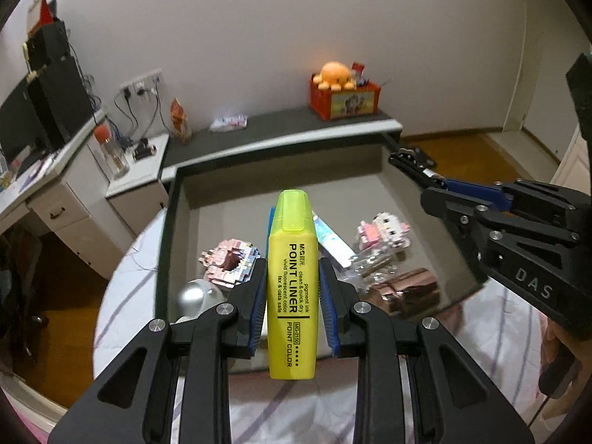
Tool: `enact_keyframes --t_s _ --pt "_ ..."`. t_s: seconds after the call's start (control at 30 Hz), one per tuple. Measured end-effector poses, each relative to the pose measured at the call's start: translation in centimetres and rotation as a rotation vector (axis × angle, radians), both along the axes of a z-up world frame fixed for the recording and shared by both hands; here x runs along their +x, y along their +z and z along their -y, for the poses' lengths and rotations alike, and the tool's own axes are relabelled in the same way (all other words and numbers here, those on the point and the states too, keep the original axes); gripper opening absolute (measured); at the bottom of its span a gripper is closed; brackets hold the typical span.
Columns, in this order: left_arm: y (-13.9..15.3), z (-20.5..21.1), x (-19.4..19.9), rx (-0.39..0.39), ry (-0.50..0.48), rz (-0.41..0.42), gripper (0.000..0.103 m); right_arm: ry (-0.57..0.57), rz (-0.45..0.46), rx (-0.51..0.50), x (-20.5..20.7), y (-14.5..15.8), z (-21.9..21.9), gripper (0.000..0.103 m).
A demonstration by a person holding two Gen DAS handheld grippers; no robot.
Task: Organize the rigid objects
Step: 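Carry the highlighter and hair clip over the pink box with both tools, then lower the highlighter and hair clip into the box and open both tools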
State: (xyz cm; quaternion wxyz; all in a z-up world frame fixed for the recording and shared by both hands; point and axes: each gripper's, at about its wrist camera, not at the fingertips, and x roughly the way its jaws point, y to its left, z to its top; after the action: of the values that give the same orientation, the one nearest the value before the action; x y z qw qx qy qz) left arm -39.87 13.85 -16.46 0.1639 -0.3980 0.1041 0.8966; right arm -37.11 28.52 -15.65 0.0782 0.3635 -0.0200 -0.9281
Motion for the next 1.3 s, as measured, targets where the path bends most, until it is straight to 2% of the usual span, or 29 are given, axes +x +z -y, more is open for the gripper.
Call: enact_keyframes --t_s 0.23,0.37,0.7,0.73,0.8,0.83,0.87,0.93,0.97,1.0,1.13,1.3 --pt "-3.8 -1.8 -2.2 -0.041 -0.024 0.082 0.027 -0.017 0.069 0.028 -2.1 -2.9 -0.6 0.020" --pt "-4.9 -2.4 -2.4 -0.052 -0.037 0.103 0.027 -0.018 0.088 0.059 -2.4 -3.9 -0.5 0.020" --pt "-5.3 -2.7 -1.9 -0.057 -0.039 0.104 0.028 -0.015 0.103 0.083 -1.8 -5.1 0.0 0.020" --pt "-5.3 -2.5 -1.9 -0.056 -0.036 0.104 0.031 -0.016 0.101 0.082 -1.6 -5.1 0.0 0.020" --pt "-5.0 -2.2 -1.6 -0.052 -0.028 0.094 0.046 -0.016 0.103 0.082 -1.5 -5.1 0.1 0.020" --pt "-4.8 -2.1 -1.4 -0.052 -0.024 0.087 0.059 -0.018 0.101 0.082 -1.4 -5.0 0.1 0.020" --pt "-4.6 -2.0 -1.1 -0.050 -0.024 0.075 0.064 -0.021 0.097 0.080 -1.3 -4.9 0.1 0.021" --pt "-4.2 -1.9 -0.7 -0.049 -0.025 0.059 0.066 -0.029 0.084 0.078 -1.0 -4.6 0.0 0.026" --pt "-4.0 -1.8 -0.5 -0.048 -0.026 0.059 0.069 -0.033 0.074 0.077 -0.7 -4.4 0.0 0.041" --pt "-3.9 -1.7 -0.4 -0.049 -0.022 0.056 0.070 -0.041 0.067 0.081 -0.5 -4.1 0.0 0.047" --pt "-3.2 -1.4 0.3 -0.045 -0.009 0.042 0.076 -0.040 0.053 0.072 0.2 -3.5 -0.1 0.049" --pt "-2.3 -0.9 1.6 -0.051 0.005 0.017 0.083 -0.049 0.038 0.072 1.3 -2.8 0.0 0.058"
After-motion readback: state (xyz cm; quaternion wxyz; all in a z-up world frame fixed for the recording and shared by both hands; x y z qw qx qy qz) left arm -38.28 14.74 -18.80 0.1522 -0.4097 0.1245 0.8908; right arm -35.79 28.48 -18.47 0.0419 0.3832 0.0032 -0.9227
